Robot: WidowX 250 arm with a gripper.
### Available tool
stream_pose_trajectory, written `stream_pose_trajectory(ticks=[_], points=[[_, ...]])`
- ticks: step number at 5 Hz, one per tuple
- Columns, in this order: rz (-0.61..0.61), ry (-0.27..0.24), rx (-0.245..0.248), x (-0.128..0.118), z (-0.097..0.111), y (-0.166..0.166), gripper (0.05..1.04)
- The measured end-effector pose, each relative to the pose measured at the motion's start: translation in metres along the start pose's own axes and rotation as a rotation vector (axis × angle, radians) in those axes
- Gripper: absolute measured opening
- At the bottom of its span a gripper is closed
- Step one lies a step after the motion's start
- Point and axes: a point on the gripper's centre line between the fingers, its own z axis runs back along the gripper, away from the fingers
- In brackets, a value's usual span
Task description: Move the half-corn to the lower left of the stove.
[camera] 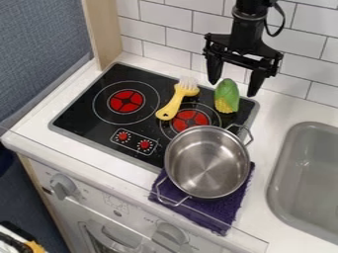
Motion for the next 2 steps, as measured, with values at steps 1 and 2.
stream_pose_trajectory(ticks=[1,2], points=[[0.013,0.037,0.006,0.011,-0.016,0.009,1.001],[0.008,0.059,0.001,0.012,-0.027,0.008,0.955]])
